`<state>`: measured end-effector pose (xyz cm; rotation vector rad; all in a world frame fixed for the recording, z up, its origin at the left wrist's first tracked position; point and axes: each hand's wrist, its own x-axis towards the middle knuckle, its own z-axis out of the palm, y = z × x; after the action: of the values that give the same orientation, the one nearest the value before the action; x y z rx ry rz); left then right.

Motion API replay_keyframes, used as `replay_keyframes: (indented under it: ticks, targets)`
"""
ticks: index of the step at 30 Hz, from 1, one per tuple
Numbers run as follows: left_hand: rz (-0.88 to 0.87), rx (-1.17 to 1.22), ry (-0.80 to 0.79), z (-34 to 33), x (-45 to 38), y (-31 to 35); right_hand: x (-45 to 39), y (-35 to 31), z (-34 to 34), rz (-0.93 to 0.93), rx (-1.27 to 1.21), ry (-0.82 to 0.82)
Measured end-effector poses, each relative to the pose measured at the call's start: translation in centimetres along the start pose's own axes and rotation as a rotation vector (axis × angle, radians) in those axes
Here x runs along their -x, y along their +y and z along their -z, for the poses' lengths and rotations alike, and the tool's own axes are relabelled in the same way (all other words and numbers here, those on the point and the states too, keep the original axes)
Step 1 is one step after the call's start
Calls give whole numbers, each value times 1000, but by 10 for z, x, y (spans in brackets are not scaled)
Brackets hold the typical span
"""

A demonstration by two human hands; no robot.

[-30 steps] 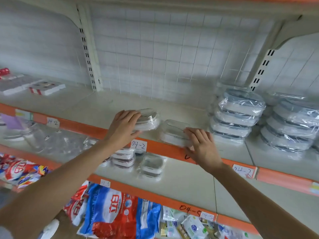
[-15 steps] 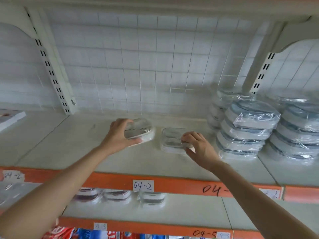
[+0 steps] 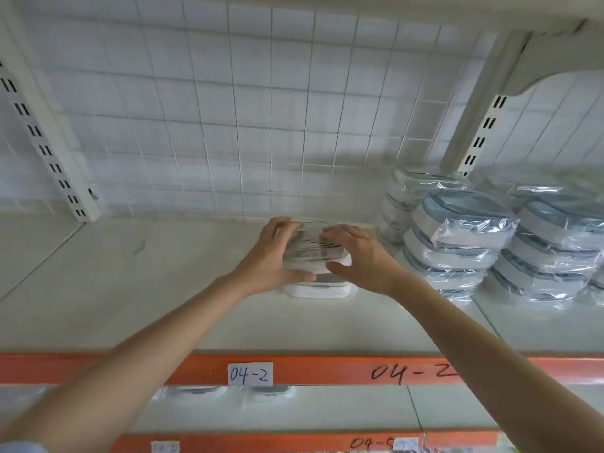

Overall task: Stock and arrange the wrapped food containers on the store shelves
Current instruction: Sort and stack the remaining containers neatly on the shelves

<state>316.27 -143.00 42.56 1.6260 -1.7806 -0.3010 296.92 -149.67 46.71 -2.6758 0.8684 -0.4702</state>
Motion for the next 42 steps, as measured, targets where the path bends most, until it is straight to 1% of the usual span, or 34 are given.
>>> replay_keyframes:
  ticks: [3,6,10,13,15,19,22,25,28,36,40,42]
  targets:
    - [5,-28,8,3,12,-12,-3,1,-1,26,191,-38]
    - [-4,-23,47,-3,15,-11,-6,-6,-5,41,363,0]
    - [45,28,76,-12,10,-6,1,-4,-3,26,465,9]
    - [-9,23,101,-16,10,-9,8,-1,-4,43,563,7]
    - [-11,21,109,-16,9,-8,9,1,-6,54,612,14]
    - [99,21,55,-15,5,-3,4,7,-7,46,600,22]
    - [123,9,54,-17,-5,1,-3,12,-10,21,560,23]
    - [208,1,62,-20,-31,8,-18,16,-13,-40,592,40]
    - [286,9,77,-29,-57,13,-33,21,-12,-142,548,52]
    - [276,-68,82,-42,-74,13,-40,37,-16,-188,456,121]
    - [269,-53,67,-43,-68,17,-39,42,-16,-179,475,114]
    - [286,-88,65,-40,-58,16,-37,45,-17,-179,526,88]
